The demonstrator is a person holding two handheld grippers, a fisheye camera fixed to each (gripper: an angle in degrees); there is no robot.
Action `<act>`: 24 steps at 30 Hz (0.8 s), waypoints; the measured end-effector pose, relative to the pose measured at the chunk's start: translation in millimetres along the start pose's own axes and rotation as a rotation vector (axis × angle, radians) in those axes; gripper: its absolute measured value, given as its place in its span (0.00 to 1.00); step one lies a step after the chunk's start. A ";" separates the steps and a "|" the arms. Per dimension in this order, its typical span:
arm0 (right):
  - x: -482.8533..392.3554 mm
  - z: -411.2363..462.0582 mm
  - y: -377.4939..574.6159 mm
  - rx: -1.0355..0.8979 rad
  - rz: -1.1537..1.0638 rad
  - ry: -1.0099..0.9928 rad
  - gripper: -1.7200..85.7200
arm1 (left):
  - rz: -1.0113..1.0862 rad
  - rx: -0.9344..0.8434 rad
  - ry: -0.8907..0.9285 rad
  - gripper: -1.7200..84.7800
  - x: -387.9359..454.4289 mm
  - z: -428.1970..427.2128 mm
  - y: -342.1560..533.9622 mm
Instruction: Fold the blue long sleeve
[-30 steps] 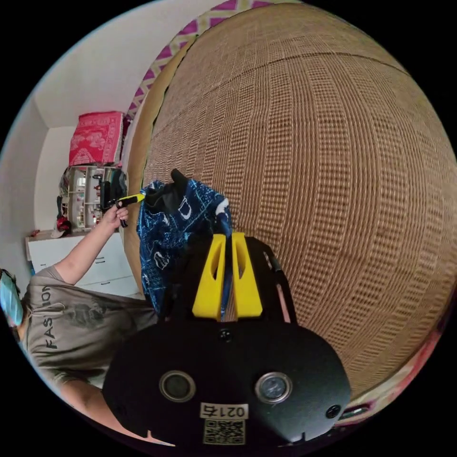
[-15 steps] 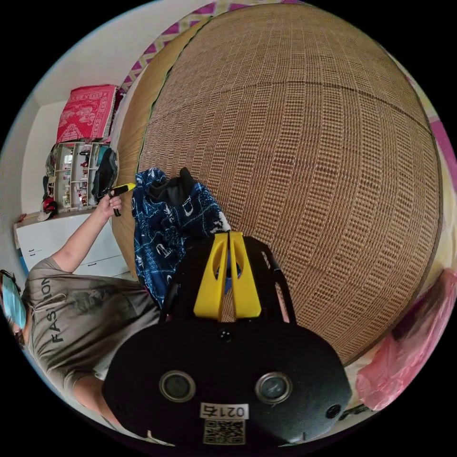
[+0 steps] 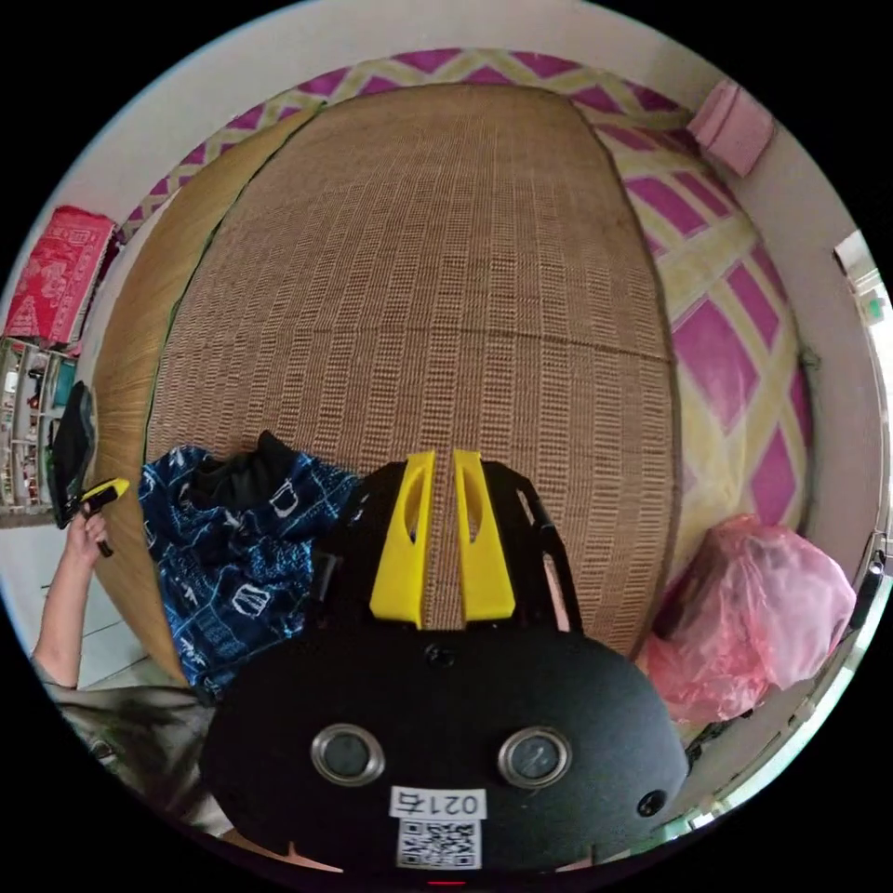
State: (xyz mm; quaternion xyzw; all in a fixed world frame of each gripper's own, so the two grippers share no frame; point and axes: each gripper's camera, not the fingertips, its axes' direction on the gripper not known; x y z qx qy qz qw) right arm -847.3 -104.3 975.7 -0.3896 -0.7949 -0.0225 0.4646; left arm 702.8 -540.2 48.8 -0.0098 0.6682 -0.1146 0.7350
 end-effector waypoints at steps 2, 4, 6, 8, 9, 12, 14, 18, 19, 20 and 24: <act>4.8 0.3 19.5 -0.054 -0.031 -0.079 0.13 | 0.017 0.044 0.023 0.01 -1.5 -14.7 12.9; 7.1 5.3 63.0 -0.080 -0.067 -0.261 0.14 | 0.051 0.027 0.071 0.01 -1.6 -18.2 29.3; 3.5 11.8 102.5 -0.076 -0.076 -0.349 0.14 | 0.122 -0.040 0.150 0.01 6.0 -5.4 57.3; -10.3 18.0 140.8 -0.072 -0.122 -0.407 0.12 | 0.162 -0.100 0.170 0.01 15.5 11.7 80.6; -26.8 18.8 164.3 -0.034 -0.173 -0.396 0.11 | 0.198 -0.119 0.162 0.01 24.9 22.9 95.8; -90.4 14.8 202.7 0.078 -0.380 -0.193 0.11 | 0.286 -0.143 0.106 0.03 51.9 49.4 122.9; -105.7 14.7 204.1 0.118 -0.346 -0.152 0.12 | 0.313 -0.134 0.102 0.03 65.7 60.2 131.9; -47.6 40.9 196.7 0.070 0.125 -0.388 0.12 | 0.340 -0.118 0.124 0.02 87.2 66.5 149.3; -34.9 47.9 204.3 0.073 0.222 -0.387 0.12 | 0.346 -0.120 0.122 0.02 89.4 65.8 152.9; -30.4 50.7 208.6 0.083 0.254 -0.391 0.12 | 0.361 -0.121 0.113 0.02 93.0 63.6 161.2; -4.0 77.9 237.4 0.163 0.472 -0.652 0.13 | 0.367 -0.127 0.075 0.01 90.2 53.1 197.1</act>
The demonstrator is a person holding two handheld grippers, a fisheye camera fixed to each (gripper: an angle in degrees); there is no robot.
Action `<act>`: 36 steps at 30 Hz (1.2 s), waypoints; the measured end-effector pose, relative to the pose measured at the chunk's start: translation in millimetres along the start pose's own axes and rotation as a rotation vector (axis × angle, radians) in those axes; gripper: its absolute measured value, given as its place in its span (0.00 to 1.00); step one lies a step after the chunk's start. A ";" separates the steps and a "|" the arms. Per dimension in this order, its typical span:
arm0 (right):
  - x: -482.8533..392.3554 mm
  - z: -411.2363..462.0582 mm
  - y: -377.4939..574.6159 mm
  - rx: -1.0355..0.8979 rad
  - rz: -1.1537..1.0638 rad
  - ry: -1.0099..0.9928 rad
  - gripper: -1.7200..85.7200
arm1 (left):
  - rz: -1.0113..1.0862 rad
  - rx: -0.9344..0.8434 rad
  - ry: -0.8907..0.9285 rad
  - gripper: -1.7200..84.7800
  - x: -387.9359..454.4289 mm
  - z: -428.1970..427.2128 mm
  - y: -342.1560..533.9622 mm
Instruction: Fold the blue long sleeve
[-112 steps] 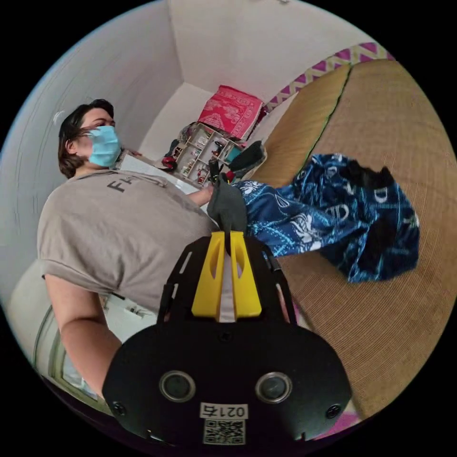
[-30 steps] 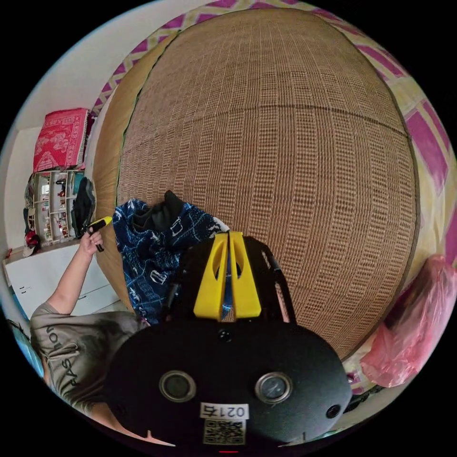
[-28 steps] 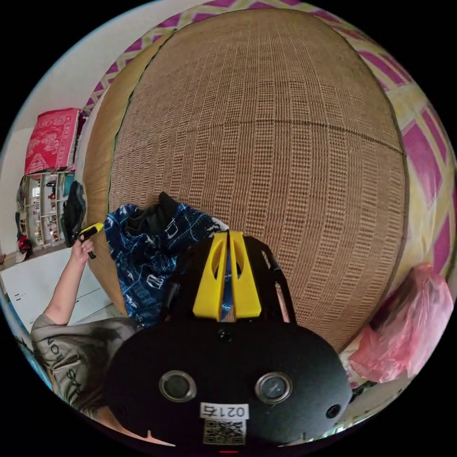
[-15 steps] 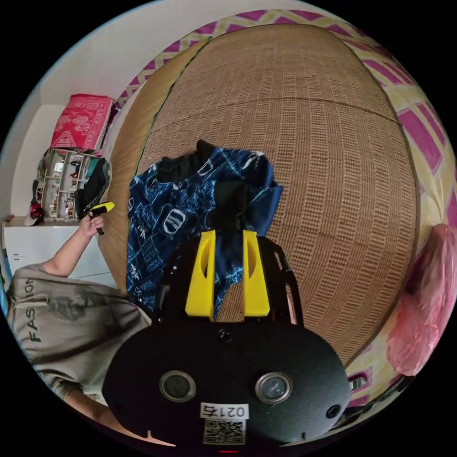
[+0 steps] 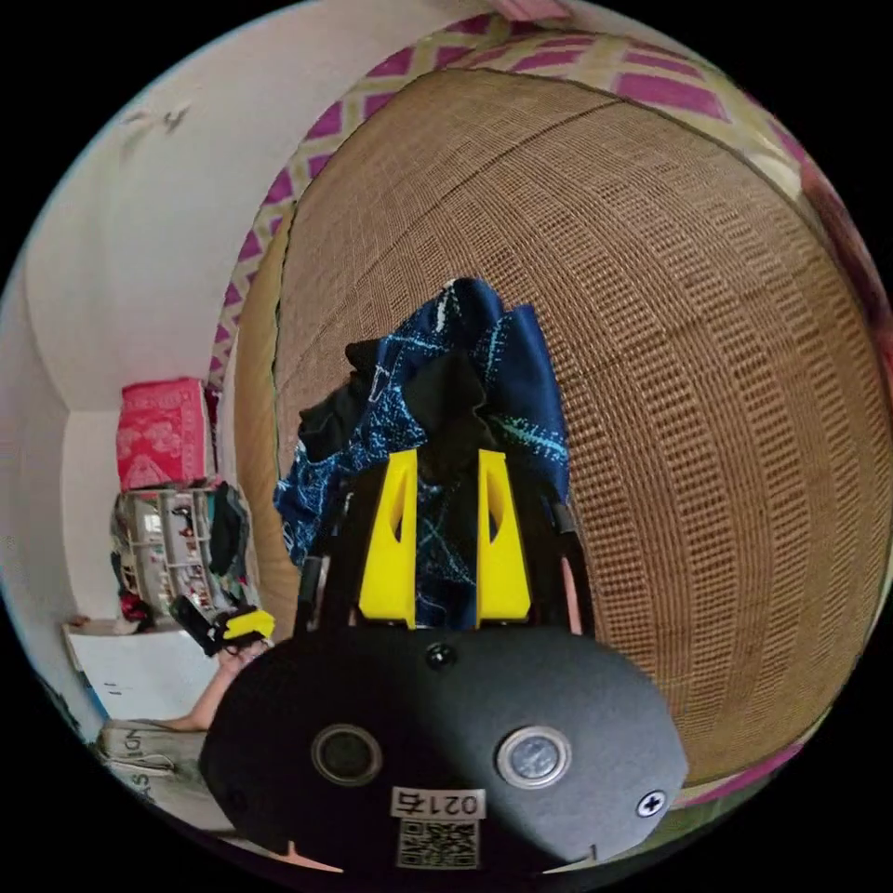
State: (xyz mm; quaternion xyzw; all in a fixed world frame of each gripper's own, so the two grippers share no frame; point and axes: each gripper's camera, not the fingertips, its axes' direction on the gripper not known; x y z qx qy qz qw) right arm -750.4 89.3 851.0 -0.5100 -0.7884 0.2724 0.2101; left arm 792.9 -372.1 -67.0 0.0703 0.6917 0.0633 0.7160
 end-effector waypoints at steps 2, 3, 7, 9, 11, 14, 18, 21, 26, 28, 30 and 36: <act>17.4 3.6 4.2 0.015 0.088 -0.075 0.12 | -0.028 0.001 0.010 0.01 -1.6 -2.9 18.7; 26.4 5.6 7.7 0.017 0.129 -0.095 0.09 | -0.051 0.007 0.013 0.01 -3.4 -5.6 32.4; 22.2 -14.6 30.7 0.083 0.115 -0.141 0.04 | -0.111 0.036 -0.003 0.01 -8.1 -17.6 76.2; 1.3 -26.2 43.0 0.089 0.028 -0.127 0.03 | -0.161 0.067 -0.037 0.01 -12.5 -21.9 100.7; -21.8 -36.6 58.2 0.100 -0.047 -0.134 0.03 | -0.166 0.105 -0.089 0.01 -12.7 -19.2 106.5; -61.4 -46.7 83.5 0.101 -0.153 -0.142 0.03 | -0.094 0.213 -0.145 0.02 -4.0 0.6 89.6; -117.5 -61.3 115.5 0.109 -0.279 -0.145 0.03 | 0.108 0.227 -0.224 0.22 38.2 66.6 33.7; -155.3 -71.3 135.5 0.118 -0.352 -0.162 0.03 | 0.141 0.287 -0.294 0.25 65.9 98.3 9.3; -204.1 -73.1 163.4 0.113 -0.435 -0.225 0.03 | 0.083 0.432 -0.377 0.22 77.0 100.8 6.1; -221.6 -66.5 176.2 0.117 -0.469 -0.230 0.03 | 0.087 0.480 -0.404 0.21 77.6 94.8 14.6; -234.0 -58.4 185.9 0.116 -0.500 -0.215 0.03 | 0.075 0.555 -0.445 0.19 74.7 78.8 33.7; -280.7 -22.0 221.1 0.065 -0.627 -0.228 0.03 | 0.049 0.646 -0.572 0.03 47.9 48.0 93.8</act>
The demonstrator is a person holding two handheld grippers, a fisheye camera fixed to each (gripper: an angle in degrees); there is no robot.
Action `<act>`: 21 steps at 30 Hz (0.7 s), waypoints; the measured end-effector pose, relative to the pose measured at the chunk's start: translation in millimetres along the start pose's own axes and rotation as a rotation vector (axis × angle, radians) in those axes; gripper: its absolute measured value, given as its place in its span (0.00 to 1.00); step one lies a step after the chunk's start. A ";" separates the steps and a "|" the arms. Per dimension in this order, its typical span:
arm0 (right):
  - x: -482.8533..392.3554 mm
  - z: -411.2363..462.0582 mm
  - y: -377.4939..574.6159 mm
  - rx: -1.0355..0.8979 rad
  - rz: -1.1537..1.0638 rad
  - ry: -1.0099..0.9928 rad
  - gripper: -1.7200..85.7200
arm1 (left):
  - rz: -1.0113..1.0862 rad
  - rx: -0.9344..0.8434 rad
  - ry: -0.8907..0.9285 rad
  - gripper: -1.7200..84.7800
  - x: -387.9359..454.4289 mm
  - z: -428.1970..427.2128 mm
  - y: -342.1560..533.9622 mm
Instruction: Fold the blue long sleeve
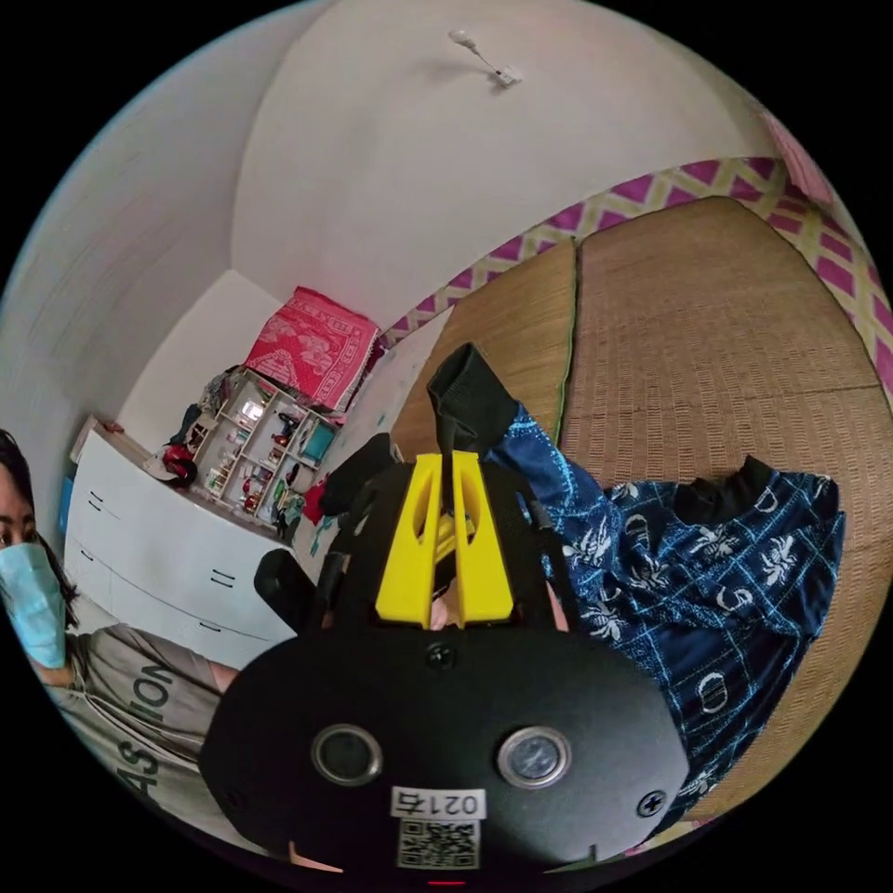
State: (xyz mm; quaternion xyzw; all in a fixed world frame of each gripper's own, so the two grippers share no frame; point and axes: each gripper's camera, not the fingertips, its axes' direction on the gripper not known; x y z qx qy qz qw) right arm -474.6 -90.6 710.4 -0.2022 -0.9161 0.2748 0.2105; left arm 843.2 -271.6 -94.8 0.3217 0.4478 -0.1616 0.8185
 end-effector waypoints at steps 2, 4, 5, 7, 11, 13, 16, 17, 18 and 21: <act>-19.4 19.0 0.6 -0.022 -0.038 -0.032 0.03 | 0.012 0.024 -0.039 0.02 -15.6 -12.2 16.7; -48.7 47.0 0.7 -0.059 -0.125 -0.076 0.04 | -0.033 0.044 -0.047 0.01 -41.7 -28.0 34.3; -55.1 53.7 0.7 -0.070 -0.144 -0.094 0.05 | -0.096 0.052 -0.054 0.01 -66.4 -40.5 47.6; -70.4 69.9 2.2 -0.082 -0.169 -0.169 0.07 | -0.209 0.066 -0.081 0.01 -111.3 -62.7 71.5; -69.5 70.8 7.5 -0.099 -0.180 -0.129 0.08 | -0.406 0.023 -0.197 0.01 -220.9 -105.7 141.9; -55.7 67.8 15.1 -0.150 -0.196 -0.033 0.08 | -0.458 -0.045 -0.238 0.01 -261.2 -109.8 175.6; -25.1 60.3 29.1 -0.231 -0.137 0.054 0.07 | -0.511 -0.162 -0.240 0.01 -316.5 -90.7 233.5; -18.7 57.8 32.5 -0.244 -0.121 0.063 0.07 | -0.554 -0.206 -0.223 0.01 -337.5 -76.5 258.1; -7.0 51.8 39.8 -0.262 -0.089 0.086 0.06 | -0.648 -0.220 -0.160 0.01 -361.2 -62.5 286.1; 14.7 35.0 56.4 -0.294 -0.037 0.171 0.04 | -0.976 -0.148 0.094 0.01 -417.4 -37.2 368.8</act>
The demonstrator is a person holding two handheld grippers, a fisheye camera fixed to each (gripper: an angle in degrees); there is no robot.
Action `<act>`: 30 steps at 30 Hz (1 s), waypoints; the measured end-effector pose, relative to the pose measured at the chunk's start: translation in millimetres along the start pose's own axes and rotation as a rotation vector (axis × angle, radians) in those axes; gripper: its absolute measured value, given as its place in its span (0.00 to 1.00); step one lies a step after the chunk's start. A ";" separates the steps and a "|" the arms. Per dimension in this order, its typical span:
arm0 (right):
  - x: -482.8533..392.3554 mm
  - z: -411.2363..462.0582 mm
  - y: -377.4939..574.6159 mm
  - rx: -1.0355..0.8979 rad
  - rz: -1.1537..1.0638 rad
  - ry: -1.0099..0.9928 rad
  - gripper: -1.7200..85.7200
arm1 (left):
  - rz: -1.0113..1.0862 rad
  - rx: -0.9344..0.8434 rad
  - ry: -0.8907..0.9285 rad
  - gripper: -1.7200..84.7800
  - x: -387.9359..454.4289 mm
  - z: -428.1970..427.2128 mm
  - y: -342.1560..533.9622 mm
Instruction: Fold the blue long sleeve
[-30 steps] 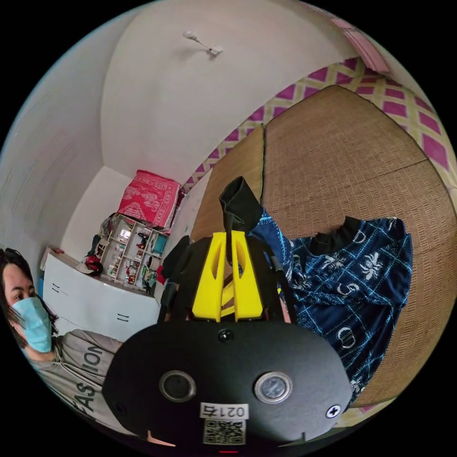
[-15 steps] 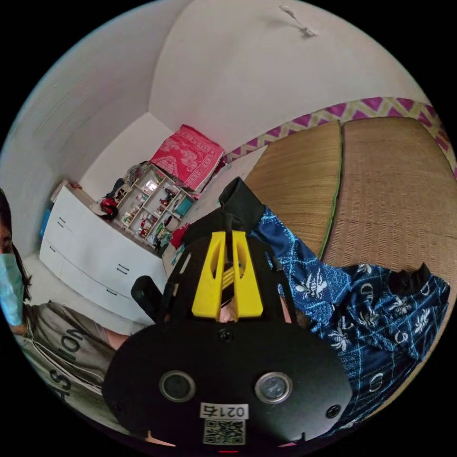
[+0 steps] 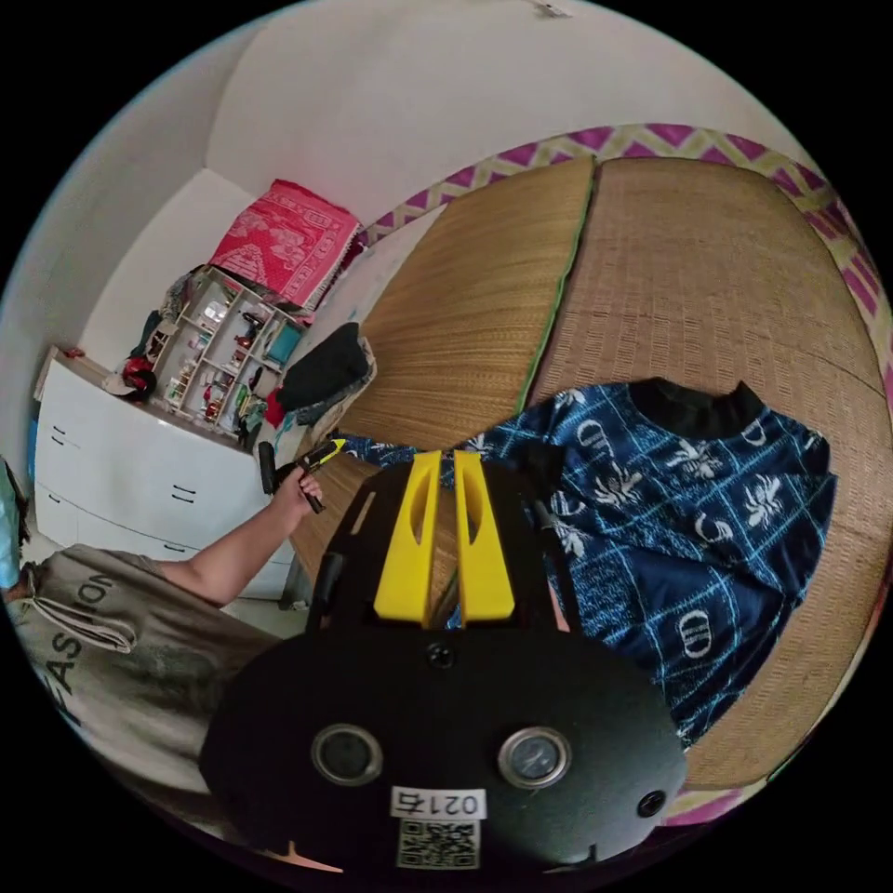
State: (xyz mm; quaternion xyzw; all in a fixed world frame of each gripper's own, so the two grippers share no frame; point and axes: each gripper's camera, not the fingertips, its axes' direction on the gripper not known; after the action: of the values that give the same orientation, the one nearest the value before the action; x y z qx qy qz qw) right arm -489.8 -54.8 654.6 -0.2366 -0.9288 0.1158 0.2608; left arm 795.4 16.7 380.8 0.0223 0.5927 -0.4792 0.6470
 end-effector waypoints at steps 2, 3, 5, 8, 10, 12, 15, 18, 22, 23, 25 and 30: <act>12.5 -5.1 10.0 -0.014 0.034 0.047 0.04 | -0.115 0.029 0.145 0.01 -43.7 7.2 8.0; 21.5 -7.6 15.1 -0.025 0.055 0.067 0.04 | -0.141 0.042 0.219 0.01 -62.7 10.0 14.4; 34.8 -9.8 20.0 -0.039 0.084 0.079 0.04 | -0.174 0.039 0.248 0.01 -83.2 12.6 26.7; 51.3 -9.4 21.3 -0.064 0.100 0.058 0.05 | -0.242 -0.040 0.229 0.01 -111.4 19.3 55.7; 59.1 -8.3 19.9 -0.069 0.100 0.033 0.05 | -0.305 -0.098 0.194 0.01 -131.4 24.6 78.7; 62.2 -7.7 18.6 -0.071 0.094 0.025 0.05 | -0.351 -0.046 0.295 0.01 -149.3 26.7 102.4; 65.4 -7.3 15.4 -0.080 0.084 0.003 0.05 | -0.329 0.014 0.271 0.01 -150.0 24.3 112.3; 66.2 -11.0 12.0 -0.080 0.072 -0.005 0.05 | -0.277 0.207 0.303 0.01 -148.0 10.1 115.1; 67.2 -18.1 8.9 -0.082 0.071 -0.005 0.05 | -0.215 0.313 0.198 0.03 -144.5 1.3 95.4; 67.7 -19.0 8.7 -0.084 0.074 -0.005 0.05 | -0.164 0.300 0.131 0.05 -141.4 2.2 78.7; 70.0 -23.4 9.1 -0.086 0.089 -0.010 0.05 | -0.116 0.225 0.040 0.08 -140.5 11.3 48.9; 68.2 -34.8 13.5 -0.086 0.108 0.023 0.04 | -0.082 -0.088 -0.112 0.16 -159.5 57.2 -7.1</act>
State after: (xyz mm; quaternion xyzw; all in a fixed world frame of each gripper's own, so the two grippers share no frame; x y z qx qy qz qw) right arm -517.2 -5.9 708.5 -0.2987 -0.9158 0.0868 0.2542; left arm 859.3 73.4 527.2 -0.0572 0.5765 -0.4793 0.6593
